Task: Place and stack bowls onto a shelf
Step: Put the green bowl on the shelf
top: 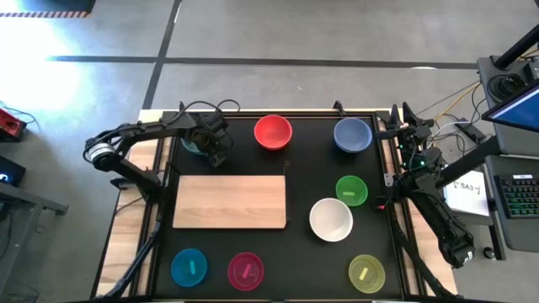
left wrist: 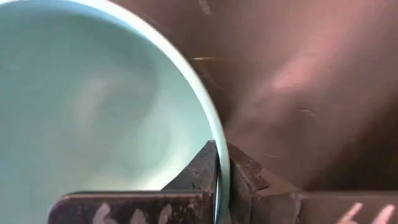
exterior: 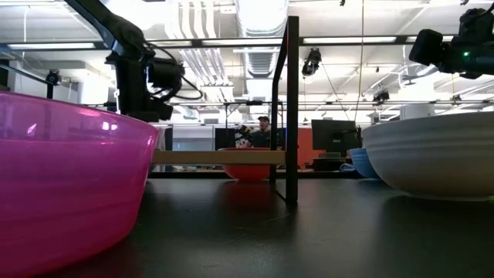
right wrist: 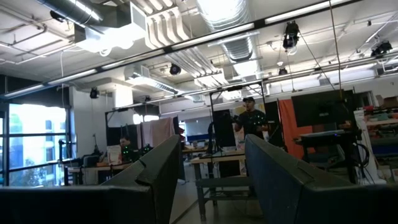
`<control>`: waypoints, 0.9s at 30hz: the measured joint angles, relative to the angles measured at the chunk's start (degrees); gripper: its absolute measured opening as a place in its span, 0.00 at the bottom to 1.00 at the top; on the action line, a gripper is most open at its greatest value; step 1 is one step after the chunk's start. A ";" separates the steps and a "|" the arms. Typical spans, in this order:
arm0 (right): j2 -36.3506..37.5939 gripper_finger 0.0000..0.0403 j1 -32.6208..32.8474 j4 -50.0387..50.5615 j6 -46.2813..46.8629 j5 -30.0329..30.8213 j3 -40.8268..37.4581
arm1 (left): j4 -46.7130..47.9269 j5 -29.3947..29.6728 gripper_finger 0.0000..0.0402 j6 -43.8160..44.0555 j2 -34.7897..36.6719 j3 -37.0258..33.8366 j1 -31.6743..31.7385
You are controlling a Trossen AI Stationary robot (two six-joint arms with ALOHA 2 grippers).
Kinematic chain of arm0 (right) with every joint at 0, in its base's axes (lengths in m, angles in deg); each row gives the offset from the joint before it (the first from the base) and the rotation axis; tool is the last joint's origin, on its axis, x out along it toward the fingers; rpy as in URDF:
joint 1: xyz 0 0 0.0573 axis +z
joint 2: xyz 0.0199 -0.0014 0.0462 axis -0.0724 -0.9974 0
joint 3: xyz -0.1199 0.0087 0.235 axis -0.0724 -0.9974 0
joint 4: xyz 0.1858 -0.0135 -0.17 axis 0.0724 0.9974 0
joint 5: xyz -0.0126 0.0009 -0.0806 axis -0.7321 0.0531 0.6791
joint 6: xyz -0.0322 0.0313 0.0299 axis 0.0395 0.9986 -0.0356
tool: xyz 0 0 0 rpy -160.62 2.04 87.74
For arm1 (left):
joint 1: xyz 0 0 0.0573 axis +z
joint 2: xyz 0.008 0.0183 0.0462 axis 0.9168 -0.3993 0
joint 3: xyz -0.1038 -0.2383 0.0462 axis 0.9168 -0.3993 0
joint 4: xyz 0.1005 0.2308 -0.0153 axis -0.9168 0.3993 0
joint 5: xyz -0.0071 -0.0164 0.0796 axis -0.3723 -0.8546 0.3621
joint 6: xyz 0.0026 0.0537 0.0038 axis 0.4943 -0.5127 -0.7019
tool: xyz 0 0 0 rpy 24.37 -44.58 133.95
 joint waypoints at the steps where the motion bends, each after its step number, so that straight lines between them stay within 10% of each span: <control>1: 0.00 0.42 0.01 0.01 0.00 0.01 0.00 | 0.05 -0.11 0.00 0.15 0.69 0.01 -0.70; 13: 0.00 0.42 0.01 0.00 0.00 0.01 -0.01 | 5.52 -0.10 0.00 3.44 8.30 5.95 -10.88; 27: 0.00 0.42 0.01 0.01 0.01 0.01 0.00 | 13.78 0.09 0.00 21.28 9.32 10.60 -38.68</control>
